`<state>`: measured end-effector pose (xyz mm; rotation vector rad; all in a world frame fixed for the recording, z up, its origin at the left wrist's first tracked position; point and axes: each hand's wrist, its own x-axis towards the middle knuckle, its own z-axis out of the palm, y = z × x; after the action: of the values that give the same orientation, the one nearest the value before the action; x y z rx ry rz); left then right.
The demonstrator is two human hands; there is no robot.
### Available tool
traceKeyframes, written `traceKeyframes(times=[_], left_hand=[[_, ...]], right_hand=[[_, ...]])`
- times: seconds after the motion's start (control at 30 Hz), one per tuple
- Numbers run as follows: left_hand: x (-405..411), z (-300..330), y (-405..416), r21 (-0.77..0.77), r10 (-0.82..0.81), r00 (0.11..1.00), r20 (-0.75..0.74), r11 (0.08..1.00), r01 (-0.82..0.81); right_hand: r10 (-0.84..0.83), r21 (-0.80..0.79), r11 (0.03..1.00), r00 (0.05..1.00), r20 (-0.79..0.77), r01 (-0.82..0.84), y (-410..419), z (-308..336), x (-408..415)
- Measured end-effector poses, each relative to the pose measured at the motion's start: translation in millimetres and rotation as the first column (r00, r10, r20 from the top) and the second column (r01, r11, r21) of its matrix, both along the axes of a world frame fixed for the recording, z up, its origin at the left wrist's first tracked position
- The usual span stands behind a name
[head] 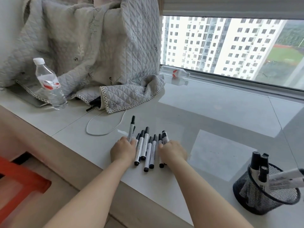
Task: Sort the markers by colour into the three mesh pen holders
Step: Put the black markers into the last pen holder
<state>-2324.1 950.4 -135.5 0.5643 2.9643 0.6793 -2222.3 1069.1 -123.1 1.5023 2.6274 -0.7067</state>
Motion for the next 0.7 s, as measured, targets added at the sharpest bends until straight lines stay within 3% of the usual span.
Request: traceKeyframes(times=[0.13,0.27,0.4,0.5,0.7], left_hand=[[7.3,3.1,-0.3,0.269,0.094,0.994,0.056,0.957,-0.105],[17.2,4.0,-1.4,0.492,0.068,0.984,0.164,0.859,-0.141],[15.2,12.3,-5.2,0.561,0.041,0.957,0.287,0.803,-0.203],[20.1,23.4,-7.3,0.603,0.029,0.962,0.270,0.775,-0.192],[61.6,64.3,10.7,0.726,-0.135,0.981,0.140,0.687,-0.009]], right_hand=[[0.016,-0.053,0.998,1.000,-0.011,-0.017,7.5,4.8,0.4],[0.016,-0.067,0.998,0.998,-0.058,-0.020,10.3,6.4,9.7],[-0.041,-0.180,0.984,0.984,-0.174,0.009,13.5,17.8,23.6],[-0.087,-0.233,0.972,0.940,-0.330,0.008,13.4,24.6,35.8],[0.030,-0.077,0.994,0.891,-0.454,-0.073,7.6,60.3,60.0]])
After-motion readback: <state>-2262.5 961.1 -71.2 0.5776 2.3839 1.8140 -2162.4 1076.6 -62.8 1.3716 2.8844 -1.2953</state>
